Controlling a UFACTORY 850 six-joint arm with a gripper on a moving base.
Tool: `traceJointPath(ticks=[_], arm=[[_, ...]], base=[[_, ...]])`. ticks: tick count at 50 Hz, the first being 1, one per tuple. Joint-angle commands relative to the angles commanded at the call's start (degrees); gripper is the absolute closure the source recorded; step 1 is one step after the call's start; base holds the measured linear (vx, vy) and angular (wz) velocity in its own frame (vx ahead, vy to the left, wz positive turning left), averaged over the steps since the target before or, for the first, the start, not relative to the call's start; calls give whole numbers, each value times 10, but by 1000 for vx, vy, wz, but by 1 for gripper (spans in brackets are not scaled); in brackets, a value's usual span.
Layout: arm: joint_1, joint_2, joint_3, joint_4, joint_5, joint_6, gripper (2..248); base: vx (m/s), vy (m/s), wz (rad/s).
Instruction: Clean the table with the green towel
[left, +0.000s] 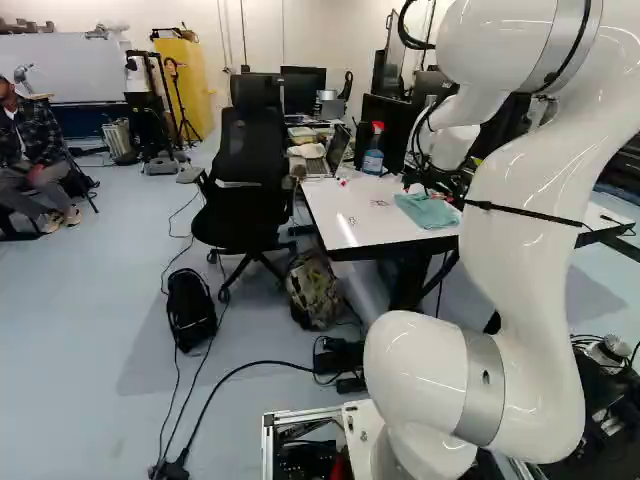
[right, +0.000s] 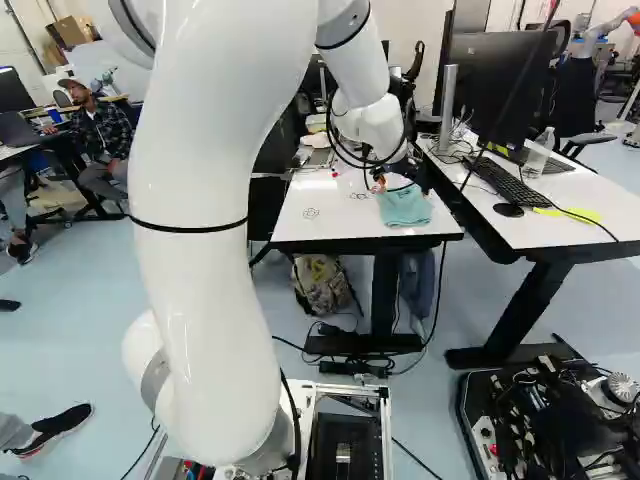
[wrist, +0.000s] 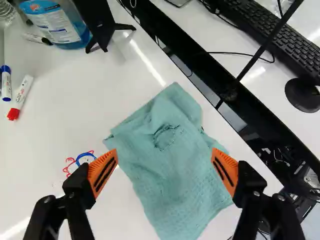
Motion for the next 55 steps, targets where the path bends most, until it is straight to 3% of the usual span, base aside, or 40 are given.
traceJointPath(ticks=[22, 40, 41, 46, 47, 51, 52, 55], arm=[[0, -32, -7, 0, 0, 0, 3], [0, -32, -7, 0, 0, 0, 3], [0, -32, -7, 0, 0, 0, 20], [0, -32, -7, 0, 0, 0, 20], [0, -32, -7, 0, 0, 0, 58], [0, -32, -7, 0, 0, 0, 58], [0, -32, -7, 0, 0, 0, 95], [0, -32, -7, 0, 0, 0, 95]], base=[[0, 0, 0], [0, 0, 0], [0, 0, 0], [0, 0, 0], [0, 0, 0], [0, 0, 0], [0, 0, 0], [0, 0, 0]])
